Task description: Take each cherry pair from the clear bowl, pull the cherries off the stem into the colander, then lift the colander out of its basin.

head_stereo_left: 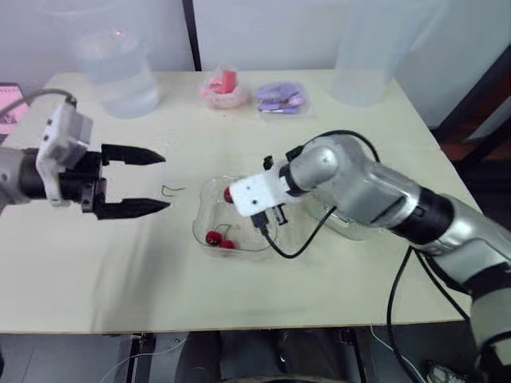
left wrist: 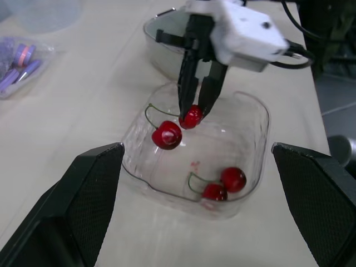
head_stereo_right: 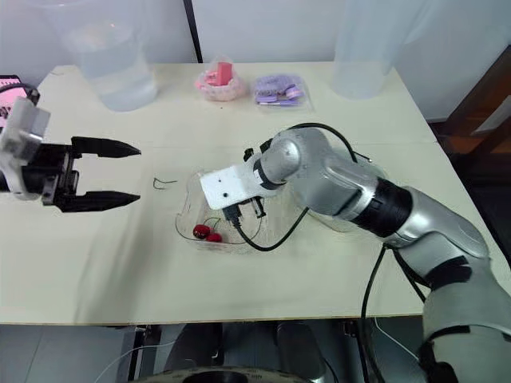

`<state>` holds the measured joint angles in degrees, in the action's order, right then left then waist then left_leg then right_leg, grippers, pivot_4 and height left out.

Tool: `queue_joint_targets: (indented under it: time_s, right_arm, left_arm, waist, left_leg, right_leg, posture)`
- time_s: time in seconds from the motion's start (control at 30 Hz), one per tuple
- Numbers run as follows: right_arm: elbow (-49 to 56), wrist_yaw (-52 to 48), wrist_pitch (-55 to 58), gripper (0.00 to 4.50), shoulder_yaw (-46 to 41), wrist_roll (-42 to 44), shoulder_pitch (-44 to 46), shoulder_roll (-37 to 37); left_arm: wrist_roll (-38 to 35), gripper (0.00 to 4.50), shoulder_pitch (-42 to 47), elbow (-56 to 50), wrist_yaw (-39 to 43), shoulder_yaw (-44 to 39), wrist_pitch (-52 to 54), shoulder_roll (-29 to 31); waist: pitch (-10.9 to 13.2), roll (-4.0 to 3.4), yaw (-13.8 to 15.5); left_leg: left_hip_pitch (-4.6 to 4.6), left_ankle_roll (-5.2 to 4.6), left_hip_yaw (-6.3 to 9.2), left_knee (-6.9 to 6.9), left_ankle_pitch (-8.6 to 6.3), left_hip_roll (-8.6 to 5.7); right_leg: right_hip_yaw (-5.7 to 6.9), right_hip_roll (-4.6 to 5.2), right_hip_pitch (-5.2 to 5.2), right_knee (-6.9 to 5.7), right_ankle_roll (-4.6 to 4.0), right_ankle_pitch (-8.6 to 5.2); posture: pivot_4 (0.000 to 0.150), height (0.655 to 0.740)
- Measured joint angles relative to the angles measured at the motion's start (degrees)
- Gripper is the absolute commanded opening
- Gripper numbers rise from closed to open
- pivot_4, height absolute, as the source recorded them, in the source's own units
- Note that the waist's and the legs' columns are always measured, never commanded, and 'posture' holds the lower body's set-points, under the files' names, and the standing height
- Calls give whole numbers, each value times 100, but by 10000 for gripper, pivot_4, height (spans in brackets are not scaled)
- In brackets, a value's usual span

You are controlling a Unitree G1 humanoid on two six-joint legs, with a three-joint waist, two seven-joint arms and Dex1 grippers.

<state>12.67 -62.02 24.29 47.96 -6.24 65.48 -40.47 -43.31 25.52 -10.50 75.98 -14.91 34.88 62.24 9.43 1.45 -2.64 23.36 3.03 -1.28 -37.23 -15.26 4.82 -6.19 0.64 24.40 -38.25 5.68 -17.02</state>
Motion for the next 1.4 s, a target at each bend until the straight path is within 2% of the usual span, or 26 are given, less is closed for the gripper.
queue_joint_targets:
  time_s: [0.1, 0.2, 0.47, 0.93, 1.4]
  right_arm:
    - [-230, 689, -1950, 5279, -194, -853, -168, -171]
    - [-425, 1230, -3304, 5279, -399, -1564, -212, -229]
    - [-746, 2521, -5106, 5279, -792, -3475, -413, -127]
    - [-626, 2646, -5298, 5279, -1329, -4764, -944, 213]
    - [-381, 2537, -5358, 5279, -1514, -4977, -1107, 342]
  left_arm:
    - [-237, 45000, 300, 86, -237, 27, 337, -271]
    - [-370, 45000, 491, 165, -399, 54, 597, -436]
    - [-490, 45000, 1091, 522, -643, 183, 1044, -681]
    - [-98, 45000, 1694, 759, -968, 794, 1093, -1208]
    - [149, 45000, 2370, 1003, -1823, 1177, 1760, -1803]
  waist:
    - [0, 0, -2]
    - [0, 0, -2]
    - [-1, 1, 8]
    - [-1, 2, 8]
    - [-1, 3, 6]
  left_leg:
    - [-1, 0, 0, 0, 0, 0]
    - [-1, 0, 0, 1, 0, 0]
    - [-1, 10, 1, -1, 6, -1]
    - [-6, 12, 3, -2, 7, -3]
    - [-8, 17, 6, -3, 10, -4]
  right_leg:
    - [0, 0, 0, 0, 0, 0]
    - [-1, 0, 0, 1, 0, 0]
    - [-1, 1, -2, -3, -1, 0]
    - [-2, 2, -10, -5, 0, 1]
    - [-2, 2, -15, -7, 1, 2]
  posture:
    - [1500, 7367]
    - [1500, 7367]
    - [1500, 7367]
    - [1500, 7367]
    - [1500, 7367]
